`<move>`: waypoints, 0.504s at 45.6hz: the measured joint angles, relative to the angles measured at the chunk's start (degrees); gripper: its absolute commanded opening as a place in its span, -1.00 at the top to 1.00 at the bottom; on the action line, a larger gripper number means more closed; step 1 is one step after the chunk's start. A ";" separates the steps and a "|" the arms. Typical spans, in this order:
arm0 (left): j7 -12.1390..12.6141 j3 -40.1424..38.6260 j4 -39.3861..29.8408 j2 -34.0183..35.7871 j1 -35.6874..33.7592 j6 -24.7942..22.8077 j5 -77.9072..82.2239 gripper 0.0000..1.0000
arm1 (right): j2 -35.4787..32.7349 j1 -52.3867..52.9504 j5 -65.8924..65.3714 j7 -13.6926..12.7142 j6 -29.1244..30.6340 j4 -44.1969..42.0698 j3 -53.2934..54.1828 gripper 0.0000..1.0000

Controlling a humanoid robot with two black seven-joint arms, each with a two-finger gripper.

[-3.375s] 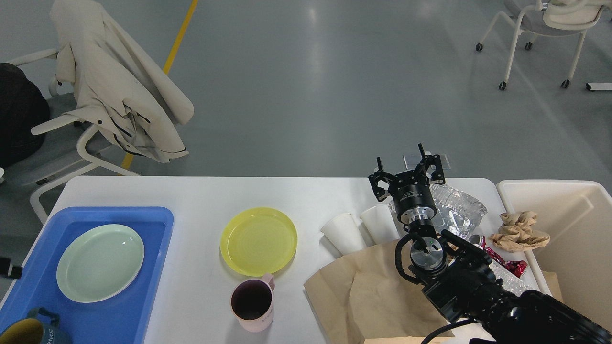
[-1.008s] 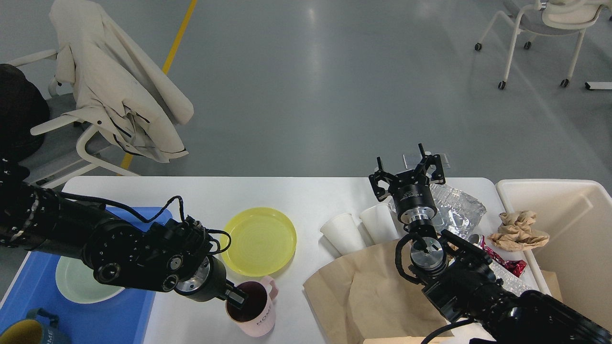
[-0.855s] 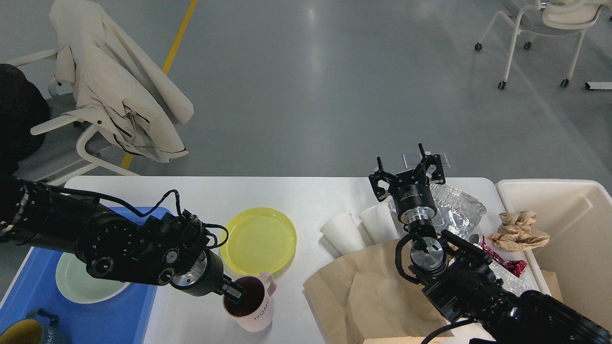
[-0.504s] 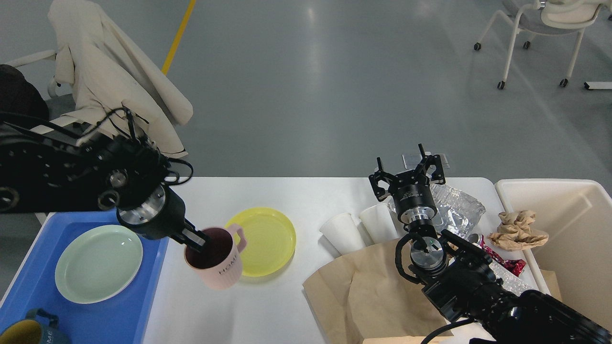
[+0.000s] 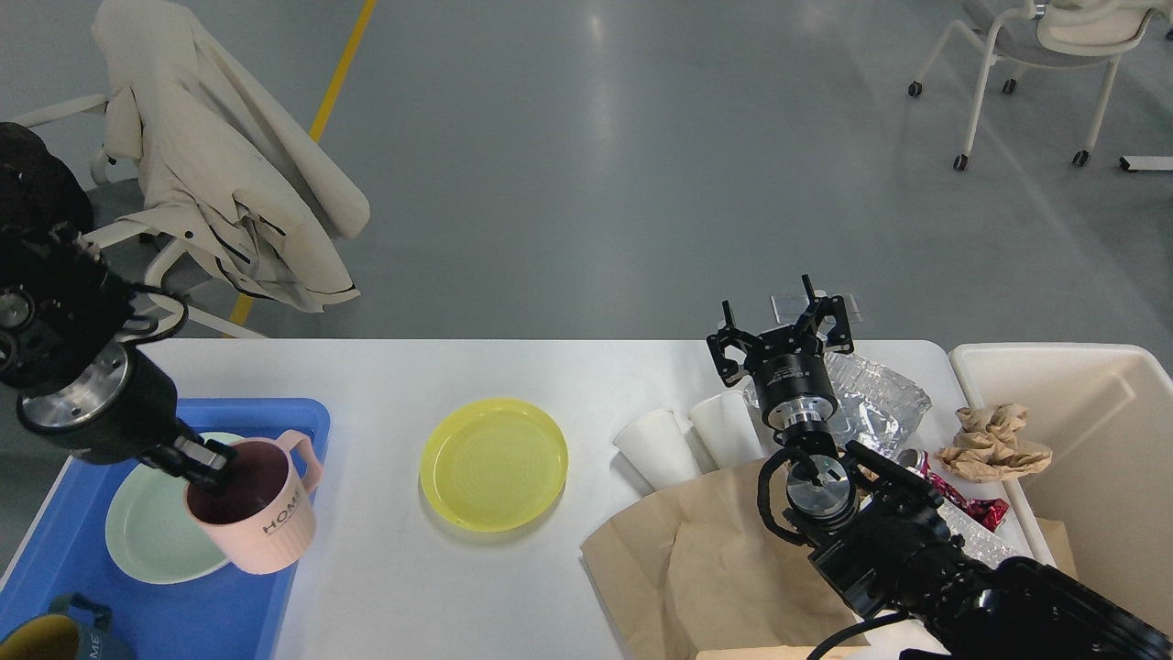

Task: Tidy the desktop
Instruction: 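Carry the pink mug into the blue tray and release it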

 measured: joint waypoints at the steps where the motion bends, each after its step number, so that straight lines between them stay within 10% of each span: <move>1: -0.04 0.02 0.00 0.70 1.14 0.30 1.21 1.00 | 0.00 0.00 0.00 0.00 0.00 0.00 0.00 -1.00; 23: -0.73 -0.39 1.21 6.82 20.12 12.66 16.64 1.00 | 0.01 0.00 0.00 0.00 0.00 0.00 0.00 -1.00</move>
